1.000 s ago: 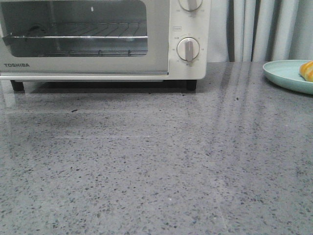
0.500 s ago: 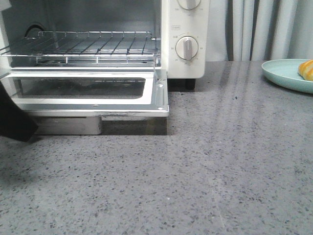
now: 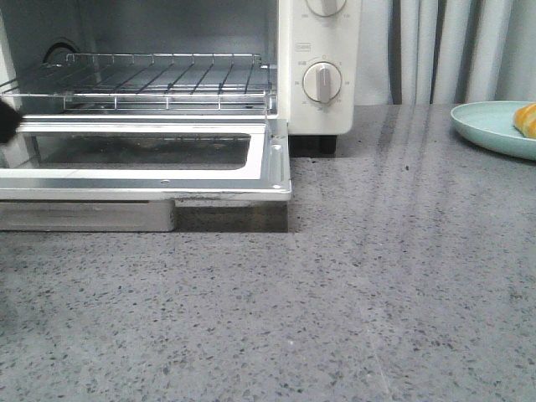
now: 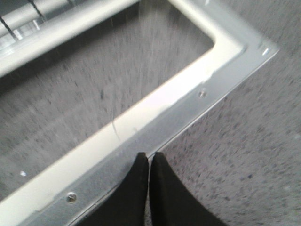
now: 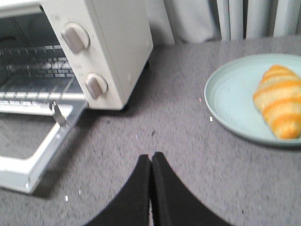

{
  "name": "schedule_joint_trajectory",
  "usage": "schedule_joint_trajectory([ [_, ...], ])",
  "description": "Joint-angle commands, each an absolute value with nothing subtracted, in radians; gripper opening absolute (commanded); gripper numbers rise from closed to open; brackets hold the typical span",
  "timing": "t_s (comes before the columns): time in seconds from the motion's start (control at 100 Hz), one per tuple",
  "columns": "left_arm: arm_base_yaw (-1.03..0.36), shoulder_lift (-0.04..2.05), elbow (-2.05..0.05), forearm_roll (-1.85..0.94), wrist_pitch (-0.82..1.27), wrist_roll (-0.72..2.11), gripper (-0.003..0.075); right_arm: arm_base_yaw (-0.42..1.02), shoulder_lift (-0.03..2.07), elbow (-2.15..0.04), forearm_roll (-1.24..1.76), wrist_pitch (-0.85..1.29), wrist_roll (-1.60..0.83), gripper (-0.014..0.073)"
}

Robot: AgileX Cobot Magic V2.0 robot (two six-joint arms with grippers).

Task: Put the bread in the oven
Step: 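Pull the oven door down and open with the left gripper, then grasp the orange-striped croissant on the blue plate with the right gripper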

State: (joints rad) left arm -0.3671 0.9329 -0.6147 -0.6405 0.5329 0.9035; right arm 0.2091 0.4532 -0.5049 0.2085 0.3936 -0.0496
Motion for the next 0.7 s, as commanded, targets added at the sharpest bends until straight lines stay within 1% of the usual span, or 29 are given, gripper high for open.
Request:
schedule_joint_trajectory([
  [0.0, -0.364, 0.821, -0.644, -0.7, 0.54, 0.895, -0.0022, 0.21, 0.491, -0.57, 0.21, 0.261, -0.061, -0.0063],
  [0.07, -0.364, 0.734, -0.644, -0.711, 0.564, 0.895, -0.0022, 0.208, 0.549, -0.621, 0.192, 0.251, -0.061, -0.0032],
  [0.14, -0.364, 0.654, -0.644, -0.715, 0.579, 0.895, -0.0022, 0.192, 0.631, -0.69, 0.162, 0.256, -0.061, 0.004],
  [0.21, -0.364, 0.581, -0.644, -0.715, 0.585, 0.895, -0.0021, 0.144, 0.729, -0.772, 0.162, 0.28, -0.059, 0.0148],
  [0.26, -0.364, 0.537, -0.644, -0.715, 0.587, 0.895, -0.0021, 0.096, 0.812, -0.839, 0.162, 0.325, -0.048, 0.0246],
  [0.33, -0.364, 0.485, -0.644, -0.713, 0.591, 0.895, -0.0021, 0.014, 0.922, -0.937, 0.162, 0.406, -0.037, 0.0322],
  [0.4, -0.364, 0.447, -0.642, -0.712, 0.596, 0.895, -0.0021, -0.066, 1.033, -1.023, 0.162, 0.48, -0.037, 0.0328],
  [0.49, -0.364, 0.418, -0.638, -0.712, 0.603, 0.895, -0.0021, -0.135, 1.153, -1.095, 0.162, 0.51, -0.037, 0.0328],
  [0.69, -0.364, 0.407, -0.636, -0.712, 0.646, 0.895, -0.0021, -0.164, 1.372, -1.146, 0.147, 0.481, -0.037, 0.0328],
])
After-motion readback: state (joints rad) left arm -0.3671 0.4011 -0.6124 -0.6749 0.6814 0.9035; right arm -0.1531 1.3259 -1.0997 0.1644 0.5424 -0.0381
